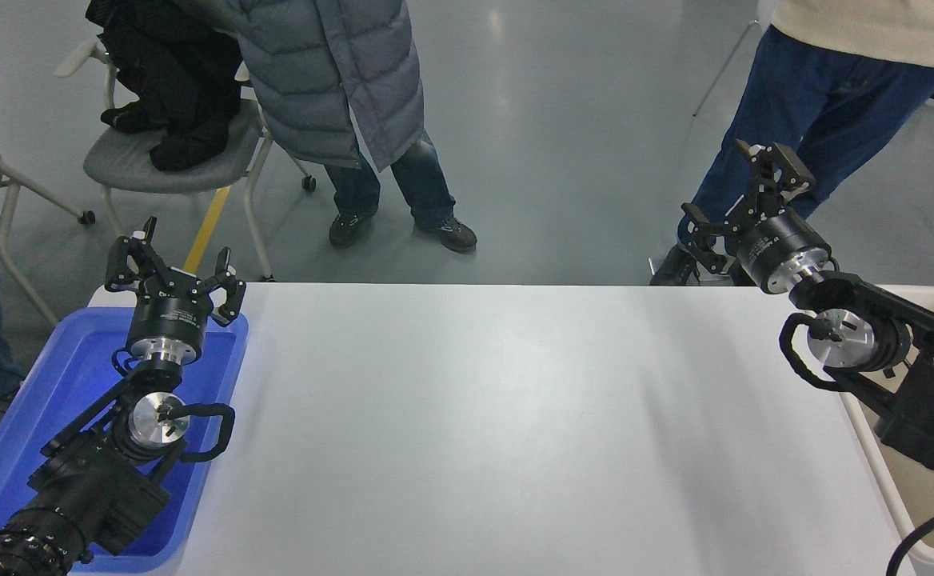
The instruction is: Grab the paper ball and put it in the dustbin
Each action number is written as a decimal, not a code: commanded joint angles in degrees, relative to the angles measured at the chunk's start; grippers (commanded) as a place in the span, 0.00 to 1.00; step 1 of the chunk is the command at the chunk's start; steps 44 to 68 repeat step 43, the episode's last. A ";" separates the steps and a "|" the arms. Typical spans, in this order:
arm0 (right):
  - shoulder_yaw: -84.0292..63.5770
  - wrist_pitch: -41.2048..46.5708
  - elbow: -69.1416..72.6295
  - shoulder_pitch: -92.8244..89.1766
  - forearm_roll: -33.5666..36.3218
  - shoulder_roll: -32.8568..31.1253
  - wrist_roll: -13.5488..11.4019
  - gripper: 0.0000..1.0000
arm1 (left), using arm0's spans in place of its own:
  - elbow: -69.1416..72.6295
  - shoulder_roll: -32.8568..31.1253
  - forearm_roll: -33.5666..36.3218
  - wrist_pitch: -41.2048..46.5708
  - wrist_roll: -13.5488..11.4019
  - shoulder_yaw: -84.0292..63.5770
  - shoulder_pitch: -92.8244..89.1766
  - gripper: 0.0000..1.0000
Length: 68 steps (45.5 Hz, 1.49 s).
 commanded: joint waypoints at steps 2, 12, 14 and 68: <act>5.09 6.14 -3.30 -6.53 1.64 2.37 1.45 1.00 | 0.00 -0.02 0.00 0.01 0.00 0.00 0.00 0.99; 5.97 13.70 -10.95 -7.85 2.08 3.78 1.71 1.00 | 0.00 -0.02 0.00 0.01 0.00 0.00 0.00 0.99; 5.97 14.67 -12.18 -7.94 2.43 3.86 1.71 1.00 | 0.00 -0.02 0.00 0.01 0.00 0.00 0.00 0.99; 5.35 16.52 -16.58 -9.08 3.66 4.48 1.63 1.00 | 0.00 -0.02 0.00 0.01 0.00 0.00 0.00 0.99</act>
